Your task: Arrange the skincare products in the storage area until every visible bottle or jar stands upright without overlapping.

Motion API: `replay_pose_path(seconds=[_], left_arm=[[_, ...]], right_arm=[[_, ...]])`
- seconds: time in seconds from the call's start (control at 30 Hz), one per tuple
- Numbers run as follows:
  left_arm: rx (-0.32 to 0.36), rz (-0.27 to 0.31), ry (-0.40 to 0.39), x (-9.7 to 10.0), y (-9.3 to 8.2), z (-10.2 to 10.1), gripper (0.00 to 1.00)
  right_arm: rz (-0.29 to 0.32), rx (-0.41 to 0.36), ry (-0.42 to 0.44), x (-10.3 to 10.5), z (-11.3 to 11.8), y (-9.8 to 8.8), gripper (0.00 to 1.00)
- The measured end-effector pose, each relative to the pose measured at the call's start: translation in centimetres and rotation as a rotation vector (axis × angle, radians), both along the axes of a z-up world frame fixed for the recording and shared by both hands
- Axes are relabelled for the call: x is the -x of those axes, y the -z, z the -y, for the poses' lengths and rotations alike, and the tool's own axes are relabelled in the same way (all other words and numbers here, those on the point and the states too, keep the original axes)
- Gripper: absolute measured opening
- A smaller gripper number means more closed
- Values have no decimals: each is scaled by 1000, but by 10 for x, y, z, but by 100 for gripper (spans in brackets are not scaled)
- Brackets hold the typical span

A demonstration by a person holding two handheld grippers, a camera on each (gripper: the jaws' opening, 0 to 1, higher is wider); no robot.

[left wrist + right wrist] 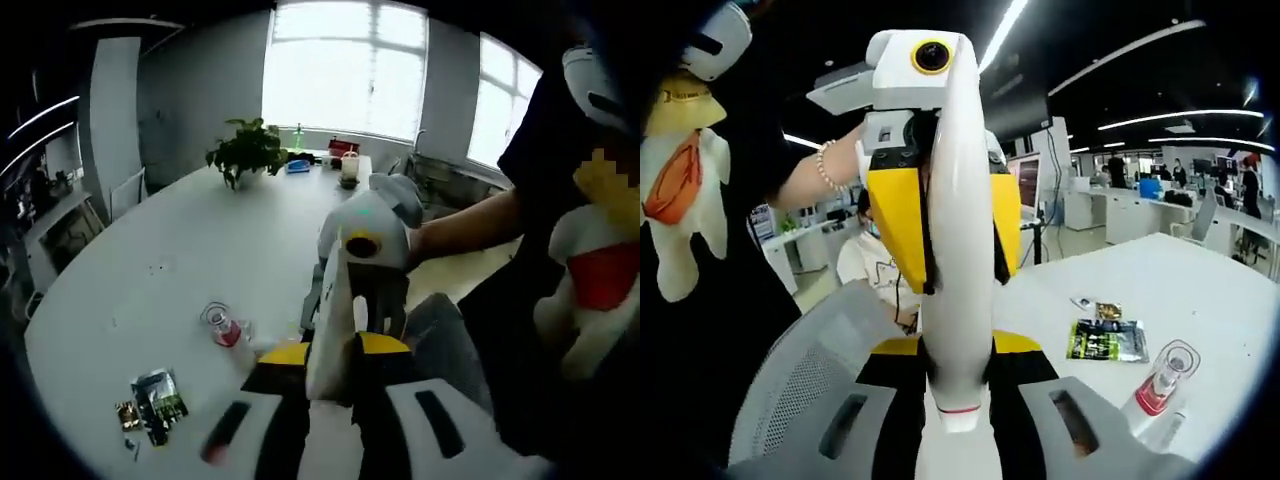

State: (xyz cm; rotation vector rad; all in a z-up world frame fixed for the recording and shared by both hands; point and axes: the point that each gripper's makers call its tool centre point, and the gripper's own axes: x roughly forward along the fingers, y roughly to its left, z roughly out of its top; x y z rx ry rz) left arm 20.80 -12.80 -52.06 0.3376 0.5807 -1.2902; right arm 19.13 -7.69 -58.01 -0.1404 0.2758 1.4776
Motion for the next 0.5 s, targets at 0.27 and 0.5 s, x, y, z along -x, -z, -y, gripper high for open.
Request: replay_pose_path(seconds=[0.27,0.5], left_arm=[[-95,4,19,7,49,5,16],[-139,-25,26,4,94,3,17]], right_arm=[[5,126,33,-6,-3,55,23],[-3,197,63,-8,0,96,23]])
